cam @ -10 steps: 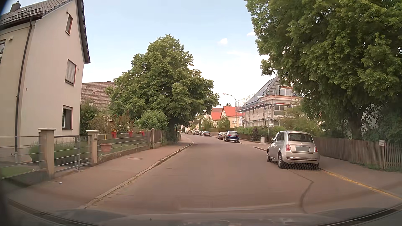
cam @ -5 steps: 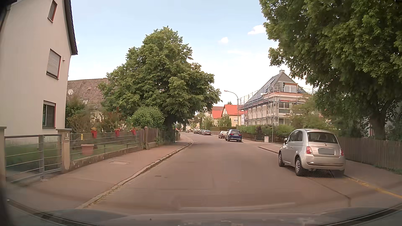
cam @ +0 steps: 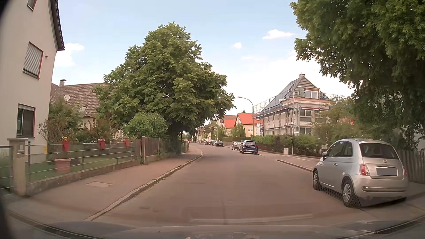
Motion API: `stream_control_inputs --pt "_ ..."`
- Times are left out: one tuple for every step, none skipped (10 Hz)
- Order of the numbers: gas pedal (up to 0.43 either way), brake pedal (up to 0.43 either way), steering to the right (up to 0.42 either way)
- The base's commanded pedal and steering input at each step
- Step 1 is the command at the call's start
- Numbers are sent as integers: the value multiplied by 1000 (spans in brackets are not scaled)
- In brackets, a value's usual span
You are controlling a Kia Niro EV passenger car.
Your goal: Follow the waypoints while adhering to traffic rules and regulations
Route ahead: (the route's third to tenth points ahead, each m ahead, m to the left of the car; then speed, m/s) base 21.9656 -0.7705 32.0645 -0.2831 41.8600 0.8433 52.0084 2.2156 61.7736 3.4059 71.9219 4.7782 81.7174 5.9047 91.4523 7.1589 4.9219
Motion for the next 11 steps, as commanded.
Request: stream_control_inputs --pt "177 24 15" --pt "157 18 17" --pt "157 24 16" --pt "157 18 13" --pt "157 24 10" --pt "157 18 9" --pt "157 18 9" --pt "150 24 8" --pt "150 18 4" --pt "150 18 1" --pt "150 18 1"
